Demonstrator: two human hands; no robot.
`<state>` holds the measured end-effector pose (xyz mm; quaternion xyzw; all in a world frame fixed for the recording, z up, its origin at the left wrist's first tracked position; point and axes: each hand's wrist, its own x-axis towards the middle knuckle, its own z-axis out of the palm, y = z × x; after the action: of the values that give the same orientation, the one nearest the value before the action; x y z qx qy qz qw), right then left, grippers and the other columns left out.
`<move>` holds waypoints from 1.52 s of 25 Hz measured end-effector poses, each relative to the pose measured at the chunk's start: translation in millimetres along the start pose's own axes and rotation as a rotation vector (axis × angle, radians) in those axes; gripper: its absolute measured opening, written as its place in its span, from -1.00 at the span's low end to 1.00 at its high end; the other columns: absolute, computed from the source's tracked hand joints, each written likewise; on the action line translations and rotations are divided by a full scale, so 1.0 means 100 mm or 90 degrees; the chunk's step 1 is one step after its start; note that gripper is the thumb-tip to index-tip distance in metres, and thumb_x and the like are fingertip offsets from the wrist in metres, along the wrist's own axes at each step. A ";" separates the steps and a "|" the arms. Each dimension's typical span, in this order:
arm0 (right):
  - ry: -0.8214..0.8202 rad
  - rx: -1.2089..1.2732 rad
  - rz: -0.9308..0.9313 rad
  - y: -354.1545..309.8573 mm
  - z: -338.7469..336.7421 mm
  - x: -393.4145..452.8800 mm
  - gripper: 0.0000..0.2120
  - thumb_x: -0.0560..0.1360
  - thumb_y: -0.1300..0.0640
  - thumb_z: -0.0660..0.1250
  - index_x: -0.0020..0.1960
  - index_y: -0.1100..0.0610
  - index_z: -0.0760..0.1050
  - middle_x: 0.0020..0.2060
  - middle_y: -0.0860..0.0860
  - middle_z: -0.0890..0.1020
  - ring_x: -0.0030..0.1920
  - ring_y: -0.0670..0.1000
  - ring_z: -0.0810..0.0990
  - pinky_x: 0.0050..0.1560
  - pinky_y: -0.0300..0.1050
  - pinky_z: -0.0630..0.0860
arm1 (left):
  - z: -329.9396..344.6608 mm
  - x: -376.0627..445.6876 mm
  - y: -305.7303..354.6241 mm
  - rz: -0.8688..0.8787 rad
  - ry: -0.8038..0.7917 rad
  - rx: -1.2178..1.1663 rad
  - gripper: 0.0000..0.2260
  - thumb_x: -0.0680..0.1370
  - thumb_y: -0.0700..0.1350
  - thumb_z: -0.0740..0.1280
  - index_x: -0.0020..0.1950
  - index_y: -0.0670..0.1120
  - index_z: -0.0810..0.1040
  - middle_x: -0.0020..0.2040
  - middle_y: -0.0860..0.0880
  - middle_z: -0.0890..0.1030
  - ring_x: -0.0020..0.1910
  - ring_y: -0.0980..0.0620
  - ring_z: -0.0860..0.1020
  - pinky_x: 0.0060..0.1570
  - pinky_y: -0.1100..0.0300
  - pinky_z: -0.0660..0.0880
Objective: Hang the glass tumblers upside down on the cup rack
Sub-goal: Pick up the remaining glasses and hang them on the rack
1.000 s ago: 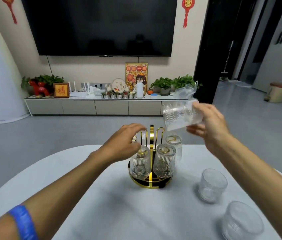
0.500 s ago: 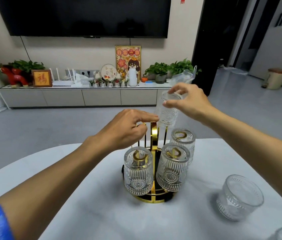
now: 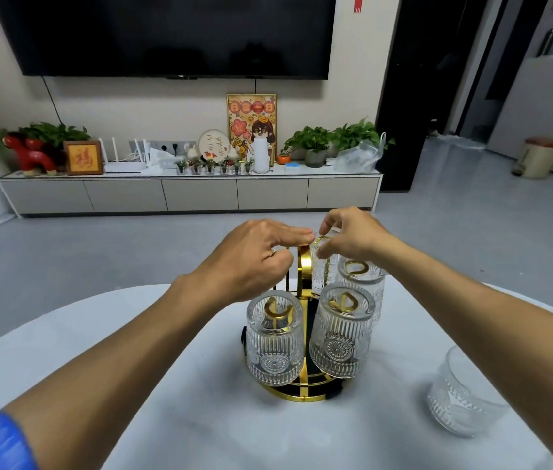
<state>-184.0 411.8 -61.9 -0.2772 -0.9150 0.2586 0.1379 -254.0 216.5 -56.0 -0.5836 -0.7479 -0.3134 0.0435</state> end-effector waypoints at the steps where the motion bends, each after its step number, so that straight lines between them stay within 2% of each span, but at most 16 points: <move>1: -0.010 0.009 0.005 0.02 0.02 0.03 -0.65 0.26 0.11 0.60 -0.03 0.05 0.54 0.18 0.12 0.59 0.07 0.09 0.52 -0.08 -0.08 0.40 | 0.02 -0.02 -0.01 -0.001 0.006 -0.005 -0.54 0.42 -0.12 0.14 0.27 0.07 0.59 0.31 0.13 0.56 0.27 0.22 0.46 0.26 0.24 0.37; 4: -0.045 0.037 -0.004 0.07 0.01 0.01 -0.67 0.31 0.06 0.57 0.02 0.04 0.55 0.22 0.11 0.55 0.09 0.09 0.52 -0.07 -0.07 0.43 | 0.05 -0.05 0.04 -0.018 0.011 -0.006 -0.52 0.45 -0.10 0.12 0.33 0.06 0.53 0.36 0.10 0.52 0.35 0.17 0.40 0.37 0.14 0.29; 6: -0.043 0.099 -0.007 0.09 -0.08 -0.16 -0.63 0.36 -0.02 0.53 0.11 0.02 0.56 0.20 0.06 0.53 0.00 0.01 0.54 -0.13 -0.10 0.45 | 0.05 -0.07 0.16 -0.027 -0.019 0.096 -0.53 0.53 -0.07 0.09 0.45 0.03 0.40 0.46 0.05 0.42 0.47 0.08 0.24 0.46 0.05 0.03; 8: 0.045 0.221 0.002 0.18 -0.24 -0.45 -0.71 0.38 -0.07 0.49 0.07 -0.03 0.60 0.12 -0.02 0.59 -0.02 -0.02 0.57 -0.16 -0.13 0.45 | 0.06 -0.13 0.31 -0.019 -0.016 0.218 -0.51 0.59 -0.03 0.10 0.54 -0.01 0.21 0.55 0.01 0.26 0.54 0.04 0.08 0.48 0.00 -0.17; 11: 0.154 0.270 0.042 0.60 -0.46 -1.17 -0.84 0.38 -0.05 0.43 -0.07 -0.05 0.62 -0.02 -0.08 0.69 0.02 0.03 0.64 -0.13 -0.12 0.49 | 0.33 -0.51 0.90 0.006 0.089 0.168 -0.43 0.56 0.03 0.15 0.57 -0.01 0.12 0.56 0.01 0.22 0.54 0.02 0.09 0.50 0.04 -0.11; 13: 0.110 0.093 0.104 0.97 -0.45 -1.67 -0.69 0.38 -0.13 0.41 0.09 -0.09 0.57 0.19 -0.06 0.62 0.13 0.06 0.59 0.06 -0.04 0.51 | 0.69 -0.93 1.37 -0.031 0.067 0.027 -0.42 0.55 0.05 0.15 0.57 0.05 0.12 0.55 0.10 0.20 0.54 0.11 0.08 0.50 0.12 -0.08; 16: -0.094 -0.108 0.185 1.31 -0.29 -2.07 -0.24 0.34 -0.24 0.42 0.46 -0.09 0.24 0.52 -0.01 0.26 0.39 0.18 0.38 0.33 0.09 0.37 | 1.20 -1.37 1.77 -0.108 -0.027 -0.059 -0.45 0.60 0.00 0.15 0.57 0.09 0.06 0.55 0.20 0.06 0.54 0.20 -0.01 0.47 0.26 -0.16; 18: -0.115 -0.124 0.183 1.32 -0.23 -2.09 -0.15 0.36 -0.16 0.45 0.52 -0.05 0.11 0.55 0.03 0.17 0.41 0.21 0.34 0.33 0.08 0.37 | 1.36 -1.47 1.79 -0.136 -0.045 -0.062 -0.48 0.62 -0.07 0.14 0.57 0.05 0.09 0.56 0.14 0.11 0.54 0.16 0.03 0.46 0.29 -0.13; 20: -0.079 -0.143 0.193 1.25 -0.28 -2.08 -0.22 0.34 -0.05 0.46 0.47 0.01 0.21 0.45 0.09 0.30 0.30 0.22 0.45 0.20 0.01 0.46 | 1.31 -1.48 1.78 -0.188 -0.021 -0.076 -0.51 0.61 -0.08 0.19 0.54 0.04 0.21 0.53 0.11 0.25 0.50 0.14 0.18 0.45 0.27 0.03; 22: -0.043 -0.126 0.199 1.15 -0.39 -2.11 -0.27 0.25 -0.05 0.51 0.36 0.02 0.35 0.29 0.09 0.41 0.16 0.21 0.53 0.05 -0.03 0.50 | 1.19 -1.43 1.80 -0.269 0.068 -0.157 -0.62 0.56 -0.13 0.29 0.39 0.01 0.47 0.33 0.10 0.54 0.28 0.16 0.48 0.34 0.19 0.34; 24: 0.014 0.044 0.166 1.01 -0.51 -2.20 -0.33 0.14 -0.11 0.54 0.21 -0.06 0.43 0.16 0.02 0.47 0.07 0.10 0.55 -0.05 -0.07 0.46 | 0.96 -1.32 1.80 -0.380 0.195 -0.341 -0.73 0.50 -0.19 0.39 0.19 -0.03 0.63 0.03 0.10 0.70 -0.04 0.22 0.62 0.05 0.20 0.56; 26: 0.048 0.336 0.110 0.79 -0.61 -2.32 -0.38 0.06 -0.16 0.57 0.08 -0.13 0.47 0.07 -0.05 0.53 0.01 -0.01 0.58 -0.15 -0.12 0.44 | 0.67 -1.19 1.76 -0.468 0.225 -0.509 -0.68 0.44 -0.08 0.49 0.19 0.00 0.61 -0.01 0.08 0.69 -0.06 0.19 0.63 -0.11 0.29 0.55; 29: -0.016 0.613 0.016 0.37 -0.59 -2.42 -0.36 0.08 -0.09 0.61 0.13 -0.08 0.52 0.12 0.01 0.58 0.08 0.07 0.63 -0.14 -0.04 0.52 | 0.31 -1.15 1.67 -0.528 0.141 -0.690 -0.50 0.34 0.15 0.51 0.21 -0.01 0.59 0.10 0.00 0.69 0.12 -0.01 0.62 0.15 0.06 0.49; 33: -0.045 0.685 -0.041 -0.03 -0.37 -2.43 -0.39 0.20 0.04 0.56 0.23 -0.02 0.49 0.24 0.08 0.53 0.19 0.11 0.57 0.07 0.15 0.51 | -0.02 -1.28 1.58 -0.504 0.159 -0.801 -0.64 0.32 0.02 0.53 0.04 -0.11 0.71 0.05 -0.11 0.72 0.05 -0.09 0.66 0.27 -0.04 0.44; 36: -0.130 0.723 -0.059 -0.18 -0.33 -2.27 -0.47 0.34 -0.11 0.43 0.29 -0.04 0.47 0.23 -0.01 0.58 0.14 0.00 0.60 -0.04 -0.06 0.50 | -0.28 -1.31 1.35 -0.474 0.264 -0.807 -0.71 0.17 0.02 0.59 -0.17 -0.05 0.75 -0.09 -0.04 0.74 -0.11 -0.03 0.65 0.21 0.03 0.45; 38: -0.071 0.549 -0.096 -0.27 -0.35 -2.02 -0.54 0.45 -0.21 0.29 0.29 -0.07 0.49 0.24 -0.06 0.60 0.19 -0.05 0.58 -0.02 -0.14 0.48 | -0.55 -1.16 1.10 -0.430 0.340 -0.774 -0.74 0.10 0.02 0.60 -0.26 -0.02 0.75 -0.19 0.04 0.73 -0.25 0.11 0.63 0.04 0.15 0.46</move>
<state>-18.8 289.3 -40.2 -0.1123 -0.7474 0.6204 0.2097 -134.6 103.4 -16.3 -0.1469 -0.5451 -0.7994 -0.2056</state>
